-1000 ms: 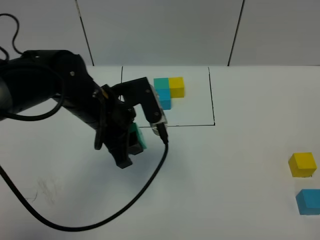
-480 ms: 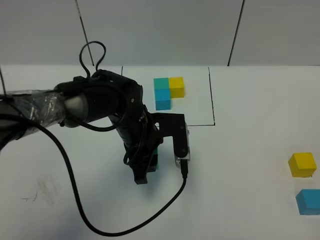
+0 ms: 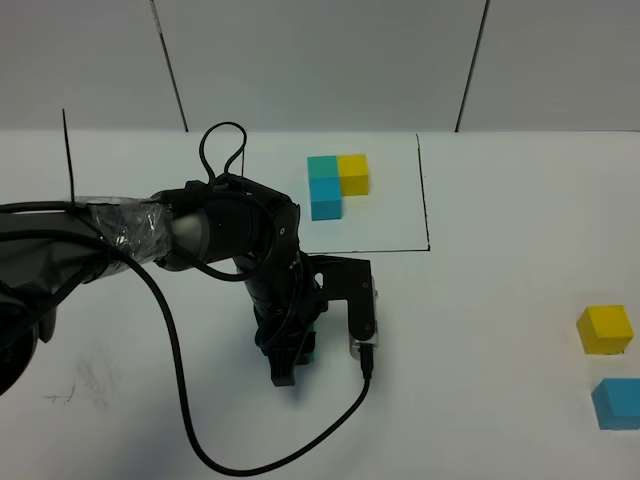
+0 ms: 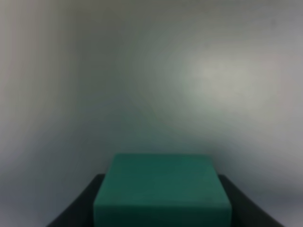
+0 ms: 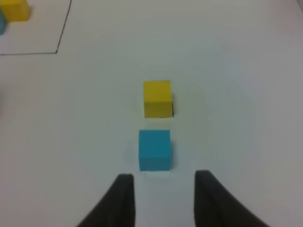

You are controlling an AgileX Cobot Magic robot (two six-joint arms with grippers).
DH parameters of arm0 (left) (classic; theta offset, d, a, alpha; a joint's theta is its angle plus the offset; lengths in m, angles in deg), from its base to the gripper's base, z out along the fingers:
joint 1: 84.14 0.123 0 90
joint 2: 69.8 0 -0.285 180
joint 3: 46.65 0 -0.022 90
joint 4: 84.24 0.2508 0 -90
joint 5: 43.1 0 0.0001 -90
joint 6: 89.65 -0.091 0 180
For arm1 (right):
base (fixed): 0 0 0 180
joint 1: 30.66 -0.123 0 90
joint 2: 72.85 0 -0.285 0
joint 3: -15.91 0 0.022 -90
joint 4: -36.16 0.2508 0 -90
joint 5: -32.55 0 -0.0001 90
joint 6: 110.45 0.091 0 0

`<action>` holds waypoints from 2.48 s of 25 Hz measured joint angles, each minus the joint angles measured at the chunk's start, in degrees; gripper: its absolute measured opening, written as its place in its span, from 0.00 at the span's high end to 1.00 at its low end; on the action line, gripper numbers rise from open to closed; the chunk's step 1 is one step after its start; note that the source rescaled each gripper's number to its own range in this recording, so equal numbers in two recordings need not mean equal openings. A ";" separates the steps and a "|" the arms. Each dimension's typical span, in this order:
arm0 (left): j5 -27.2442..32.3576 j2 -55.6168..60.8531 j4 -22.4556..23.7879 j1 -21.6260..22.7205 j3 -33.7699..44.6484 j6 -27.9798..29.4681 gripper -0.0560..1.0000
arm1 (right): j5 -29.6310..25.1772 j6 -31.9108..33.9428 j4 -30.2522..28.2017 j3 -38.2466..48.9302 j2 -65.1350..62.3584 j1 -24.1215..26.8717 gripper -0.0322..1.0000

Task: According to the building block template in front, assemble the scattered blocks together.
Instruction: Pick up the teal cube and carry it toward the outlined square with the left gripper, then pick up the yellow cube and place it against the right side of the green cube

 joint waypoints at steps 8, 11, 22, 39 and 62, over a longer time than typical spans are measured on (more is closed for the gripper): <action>5.14 -0.32 -0.05 0.00 -2.61 2.61 0.85 | 0.00 0.00 0.00 0.00 0.00 0.00 0.97; 10.19 -0.32 0.00 0.00 -7.46 8.04 0.44 | 0.00 0.00 0.00 0.00 0.00 0.00 0.97; 28.70 4.36 4.66 0.00 -38.99 27.25 0.04 | 0.00 0.00 0.00 0.00 0.00 0.00 0.97; 28.79 45.16 21.36 3.24 -36.96 51.60 0.38 | 0.00 0.00 0.00 0.00 0.00 0.00 0.97; 21.97 118.08 0.94 13.18 32.54 48.93 0.38 | 0.00 0.00 0.00 0.00 0.00 0.00 0.97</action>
